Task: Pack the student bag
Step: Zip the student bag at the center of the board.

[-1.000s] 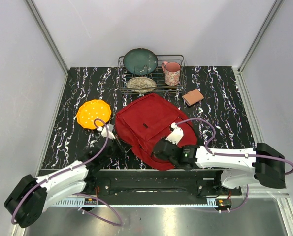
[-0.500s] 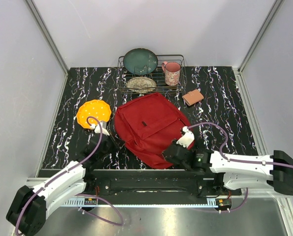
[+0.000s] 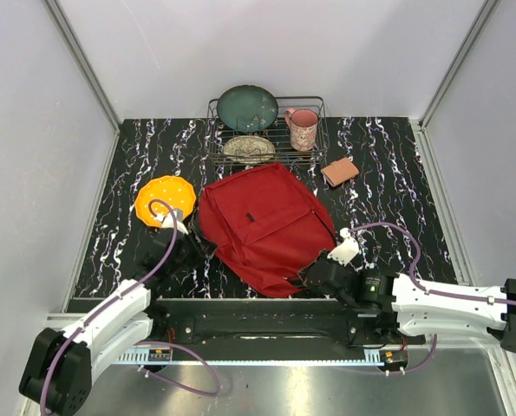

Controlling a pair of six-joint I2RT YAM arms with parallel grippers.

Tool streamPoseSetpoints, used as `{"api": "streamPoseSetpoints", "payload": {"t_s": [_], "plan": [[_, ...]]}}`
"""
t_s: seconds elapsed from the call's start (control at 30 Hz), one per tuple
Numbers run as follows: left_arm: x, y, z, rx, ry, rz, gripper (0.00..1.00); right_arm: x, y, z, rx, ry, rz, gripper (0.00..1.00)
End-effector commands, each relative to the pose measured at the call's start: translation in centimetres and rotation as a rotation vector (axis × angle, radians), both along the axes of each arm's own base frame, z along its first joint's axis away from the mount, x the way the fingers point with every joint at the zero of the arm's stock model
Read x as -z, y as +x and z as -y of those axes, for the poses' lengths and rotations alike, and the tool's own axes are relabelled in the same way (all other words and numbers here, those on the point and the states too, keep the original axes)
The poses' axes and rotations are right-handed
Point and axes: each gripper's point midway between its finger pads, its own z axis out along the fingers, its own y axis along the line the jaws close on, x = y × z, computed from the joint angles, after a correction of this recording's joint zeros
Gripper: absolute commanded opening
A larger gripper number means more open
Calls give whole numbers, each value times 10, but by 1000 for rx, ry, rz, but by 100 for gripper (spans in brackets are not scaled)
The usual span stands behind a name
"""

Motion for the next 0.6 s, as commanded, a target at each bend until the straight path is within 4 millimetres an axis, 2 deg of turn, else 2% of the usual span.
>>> {"api": "streamPoseSetpoints", "payload": {"t_s": [0.0,0.07,0.1,0.17,0.2,0.33,0.57], "plan": [[-37,11,18,95,-72,111,56,-2,7,9,25,-39,48,0],[-52,1,32,157,-165,139,80,-6,8,-2,-9,-24,62,0],[-50,-5,35,168,-188,132,84,-3,8,-6,-16,-33,58,0],[-58,-15,40,177,-246,150,92,-5,8,-14,-34,-25,60,0],[-52,-20,41,176,-253,133,94,-2,9,-17,-41,-36,56,0],[-47,-40,52,176,-297,86,97,-3,11,-25,-47,-23,62,0],[-33,-71,89,216,-256,-1,98,-6,11,-32,-68,-9,71,0]]}}
